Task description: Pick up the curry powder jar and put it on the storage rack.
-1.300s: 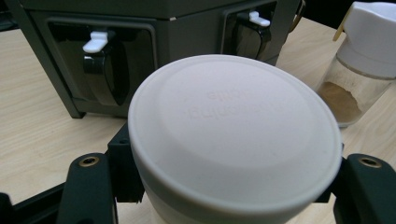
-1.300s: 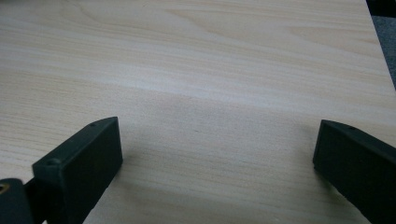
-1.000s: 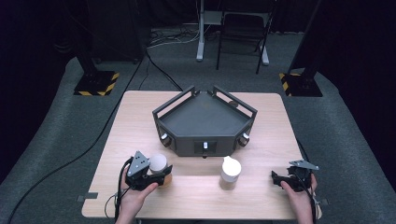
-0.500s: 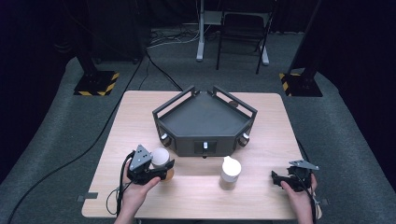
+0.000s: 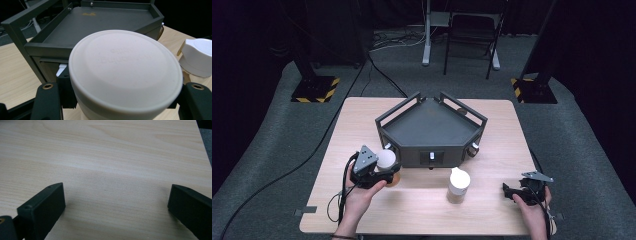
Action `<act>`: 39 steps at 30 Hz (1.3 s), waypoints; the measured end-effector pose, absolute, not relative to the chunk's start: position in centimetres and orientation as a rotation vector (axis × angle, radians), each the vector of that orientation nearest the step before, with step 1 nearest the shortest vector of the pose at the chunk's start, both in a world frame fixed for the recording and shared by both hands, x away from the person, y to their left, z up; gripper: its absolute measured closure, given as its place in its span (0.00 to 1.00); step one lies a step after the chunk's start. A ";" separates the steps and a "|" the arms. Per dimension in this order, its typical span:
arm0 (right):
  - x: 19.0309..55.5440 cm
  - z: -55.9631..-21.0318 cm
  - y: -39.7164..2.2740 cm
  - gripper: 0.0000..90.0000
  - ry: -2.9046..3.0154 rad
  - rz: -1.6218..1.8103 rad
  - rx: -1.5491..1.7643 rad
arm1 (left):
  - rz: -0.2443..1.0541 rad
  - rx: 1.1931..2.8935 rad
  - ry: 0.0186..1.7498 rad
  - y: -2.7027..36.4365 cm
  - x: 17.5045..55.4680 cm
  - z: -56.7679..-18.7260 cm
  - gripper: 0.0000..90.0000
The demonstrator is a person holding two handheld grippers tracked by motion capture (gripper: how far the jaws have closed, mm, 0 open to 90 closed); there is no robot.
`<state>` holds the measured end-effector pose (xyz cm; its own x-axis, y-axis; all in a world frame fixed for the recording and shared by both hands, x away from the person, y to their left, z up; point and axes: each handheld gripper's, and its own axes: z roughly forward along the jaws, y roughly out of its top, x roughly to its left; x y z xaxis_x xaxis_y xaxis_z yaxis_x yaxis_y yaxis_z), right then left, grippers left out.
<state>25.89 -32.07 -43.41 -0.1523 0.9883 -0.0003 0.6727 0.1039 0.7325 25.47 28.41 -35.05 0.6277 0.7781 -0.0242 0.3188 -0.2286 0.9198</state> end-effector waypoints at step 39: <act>25.9 -43.4 -32.1 0.00 1.889 0.820 1.615 | 0.581 1.812 0.838 24.5 31.2 -27.1 0.37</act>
